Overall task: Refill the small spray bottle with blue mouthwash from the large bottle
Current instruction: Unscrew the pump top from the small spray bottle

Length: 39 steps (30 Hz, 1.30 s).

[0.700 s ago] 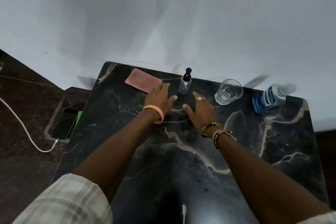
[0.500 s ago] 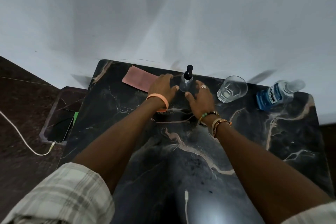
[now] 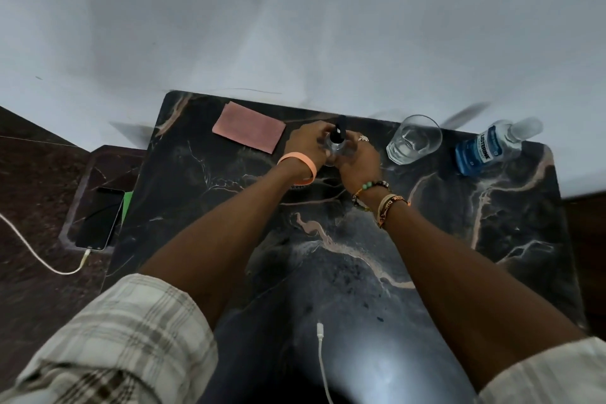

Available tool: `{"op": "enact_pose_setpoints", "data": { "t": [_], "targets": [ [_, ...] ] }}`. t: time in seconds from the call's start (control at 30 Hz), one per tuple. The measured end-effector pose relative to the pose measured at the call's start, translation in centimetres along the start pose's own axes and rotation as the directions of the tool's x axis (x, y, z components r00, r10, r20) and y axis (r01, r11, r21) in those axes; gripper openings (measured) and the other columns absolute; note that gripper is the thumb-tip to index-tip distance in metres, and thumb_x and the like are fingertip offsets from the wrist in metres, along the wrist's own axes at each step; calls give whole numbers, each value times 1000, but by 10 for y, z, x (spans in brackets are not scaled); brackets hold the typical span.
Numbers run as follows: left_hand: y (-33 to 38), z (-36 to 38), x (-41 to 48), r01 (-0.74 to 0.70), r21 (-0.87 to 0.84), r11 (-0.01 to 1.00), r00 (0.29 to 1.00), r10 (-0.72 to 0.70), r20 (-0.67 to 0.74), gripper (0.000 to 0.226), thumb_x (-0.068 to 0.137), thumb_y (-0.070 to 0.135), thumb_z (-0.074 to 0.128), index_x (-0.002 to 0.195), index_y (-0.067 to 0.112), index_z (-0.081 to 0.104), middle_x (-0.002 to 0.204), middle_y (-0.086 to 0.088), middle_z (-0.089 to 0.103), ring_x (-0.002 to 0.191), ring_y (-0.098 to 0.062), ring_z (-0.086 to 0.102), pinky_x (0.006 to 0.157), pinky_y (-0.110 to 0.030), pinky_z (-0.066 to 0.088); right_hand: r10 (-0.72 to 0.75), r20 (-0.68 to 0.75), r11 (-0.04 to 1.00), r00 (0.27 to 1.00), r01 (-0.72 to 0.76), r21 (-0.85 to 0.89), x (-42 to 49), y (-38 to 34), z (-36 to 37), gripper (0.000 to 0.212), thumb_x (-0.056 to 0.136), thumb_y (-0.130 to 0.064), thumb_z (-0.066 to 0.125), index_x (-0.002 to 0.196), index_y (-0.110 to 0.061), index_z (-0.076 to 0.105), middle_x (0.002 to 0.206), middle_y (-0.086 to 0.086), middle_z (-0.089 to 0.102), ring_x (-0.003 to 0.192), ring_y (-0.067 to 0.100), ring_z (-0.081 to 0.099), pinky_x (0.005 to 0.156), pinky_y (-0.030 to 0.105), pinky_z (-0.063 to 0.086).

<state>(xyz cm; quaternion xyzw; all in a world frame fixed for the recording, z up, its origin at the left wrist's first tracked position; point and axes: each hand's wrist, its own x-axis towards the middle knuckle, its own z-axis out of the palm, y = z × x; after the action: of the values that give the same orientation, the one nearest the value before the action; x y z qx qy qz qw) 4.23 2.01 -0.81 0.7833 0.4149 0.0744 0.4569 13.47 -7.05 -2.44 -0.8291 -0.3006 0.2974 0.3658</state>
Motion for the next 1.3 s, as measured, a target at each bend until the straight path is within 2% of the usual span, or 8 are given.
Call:
{"op": "enact_pose_setpoints", "data": {
  "t": [0.23, 0.33, 0.53, 0.6, 0.73, 0.9, 1.1, 1.3],
  "targets": [
    [15, 16, -43, -1, -17, 1000, 1000, 2, 13, 46, 73, 4, 78, 115, 16, 64, 110, -6, 70, 101, -24, 66, 89, -43, 55, -62, -64, 997, 996, 60, -44, -44, 15, -24, 52, 68, -17, 84, 116, -19, 63, 95, -6, 66, 87, 14, 63, 74, 30, 55],
    [23, 26, -67, -24, 4, 1000, 1000, 24, 0, 43, 73, 4, 77, 113, 16, 66, 110, -6, 70, 101, -24, 66, 89, -41, 55, -94, -19, 992, 995, 92, -88, -62, 23, -37, 47, 67, -19, 86, 111, -18, 67, 90, -4, 69, 83, 15, 65, 68, 23, 52],
    [34, 47, -106, -8, 122, 993, 999, 13, -44, 38, 75, 4, 74, 111, 12, 67, 108, -9, 70, 97, -28, 65, 81, -30, 52, -114, 62, 982, 991, 122, -145, -93, 39, -55, 35, 65, -23, 86, 95, -20, 69, 81, -6, 69, 75, 14, 65, 63, 24, 51],
    [36, 55, -117, 2, 112, 994, 999, 3, -45, 35, 75, 3, 73, 109, 9, 67, 107, -12, 70, 96, -29, 65, 84, -35, 54, -114, 95, 979, 989, 128, -160, -100, 46, -59, 35, 63, -24, 86, 93, -24, 68, 78, -10, 68, 73, 12, 64, 58, 21, 47],
    [35, 71, -136, 22, 182, 983, 998, -12, -55, 34, 74, 10, 75, 108, 13, 68, 107, -10, 70, 98, -29, 65, 86, -38, 53, -123, 145, 964, 982, 153, -217, -114, 63, -66, 43, 64, -34, 84, 102, -26, 66, 89, -8, 70, 80, 14, 65, 70, 29, 54],
    [27, 95, -159, 49, 132, 990, 995, -38, -90, 35, 75, 3, 71, 108, 12, 67, 108, -8, 70, 101, -26, 64, 88, -39, 52, -173, 231, 922, 958, 240, -303, -129, 82, -71, 45, 72, -46, 78, 110, -27, 62, 97, -5, 69, 85, 17, 64, 74, 33, 54],
    [26, 106, -169, 66, 15, 998, 990, -64, -122, 54, 73, 2, 74, 124, 12, 60, 121, -6, 66, 113, -23, 61, 98, -39, 48, -207, 253, 914, 945, 280, -295, -140, 82, -77, 43, 74, -41, 76, 111, -26, 59, 103, -1, 70, 92, 22, 66, 78, 39, 55],
    [30, 105, -178, 4, -125, 992, 980, -29, -198, 60, 68, 10, 81, 124, 19, 60, 119, 3, 65, 111, -13, 61, 97, -28, 48, -266, 212, 914, 940, 316, -253, -145, 76, -86, 38, 72, -31, 78, 105, -24, 61, 103, -2, 67, 94, 18, 63, 78, 39, 55]
  ]
}}
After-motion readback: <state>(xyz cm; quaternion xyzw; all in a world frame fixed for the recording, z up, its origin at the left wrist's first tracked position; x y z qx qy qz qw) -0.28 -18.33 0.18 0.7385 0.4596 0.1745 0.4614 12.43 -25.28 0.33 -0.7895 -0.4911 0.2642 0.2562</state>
